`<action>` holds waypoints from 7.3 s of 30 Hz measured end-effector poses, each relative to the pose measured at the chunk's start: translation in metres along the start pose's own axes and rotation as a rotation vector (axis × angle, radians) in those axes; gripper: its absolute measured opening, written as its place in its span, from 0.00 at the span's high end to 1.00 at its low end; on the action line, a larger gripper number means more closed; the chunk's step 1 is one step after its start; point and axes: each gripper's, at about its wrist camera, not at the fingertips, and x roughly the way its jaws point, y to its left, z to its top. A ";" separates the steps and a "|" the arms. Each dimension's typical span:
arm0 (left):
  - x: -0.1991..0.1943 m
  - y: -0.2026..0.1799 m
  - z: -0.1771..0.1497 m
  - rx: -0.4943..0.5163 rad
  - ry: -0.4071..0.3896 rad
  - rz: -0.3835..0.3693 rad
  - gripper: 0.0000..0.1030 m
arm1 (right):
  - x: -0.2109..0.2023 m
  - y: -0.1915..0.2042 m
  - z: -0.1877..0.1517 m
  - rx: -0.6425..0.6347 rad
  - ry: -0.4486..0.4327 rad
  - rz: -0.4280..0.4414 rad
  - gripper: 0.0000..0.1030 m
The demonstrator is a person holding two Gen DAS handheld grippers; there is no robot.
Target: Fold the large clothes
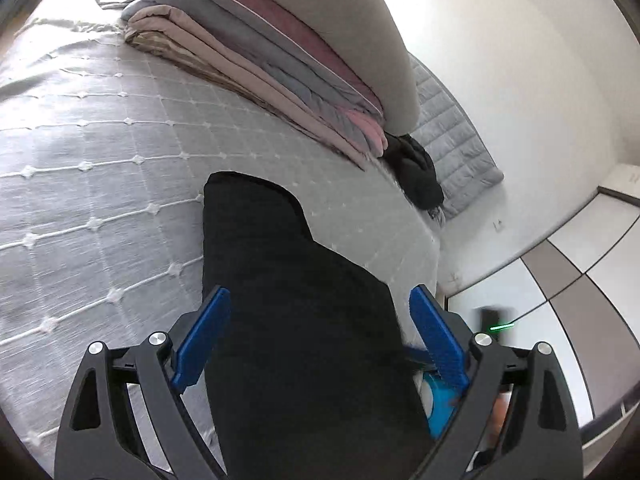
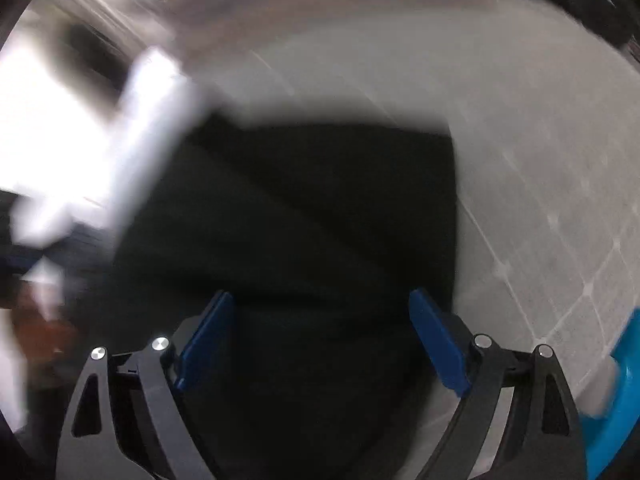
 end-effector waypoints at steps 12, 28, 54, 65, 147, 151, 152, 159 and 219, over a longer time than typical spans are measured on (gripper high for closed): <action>-0.010 0.013 -0.003 -0.058 0.004 -0.003 0.15 | -0.080 0.035 -0.063 -0.084 0.102 0.578 0.08; 0.006 0.020 -0.011 -0.098 0.065 0.001 0.15 | -0.109 -0.039 -0.143 -0.009 0.155 0.654 0.09; 0.036 0.018 -0.010 -0.104 0.117 -0.009 0.15 | -0.133 0.024 -0.156 -0.205 0.080 0.983 0.07; 0.026 0.015 -0.008 -0.071 0.119 -0.020 0.14 | -0.039 0.072 -0.143 -0.222 0.376 0.645 0.87; -0.064 -0.035 -0.207 0.452 0.335 0.079 0.78 | -0.093 0.083 -0.204 0.164 -0.138 0.424 0.26; -0.075 -0.004 -0.192 0.340 0.337 0.076 0.97 | -0.092 0.078 -0.207 0.168 -0.141 0.459 0.27; -0.077 -0.014 -0.198 0.408 0.329 0.097 0.96 | -0.093 0.081 -0.207 0.154 -0.143 0.440 0.27; -0.111 -0.054 -0.208 0.570 0.273 0.065 0.41 | -0.118 0.098 -0.215 0.077 -0.200 0.374 0.22; 0.013 -0.019 -0.047 0.418 0.090 0.519 0.09 | -0.030 -0.025 -0.119 0.345 -0.054 0.482 0.07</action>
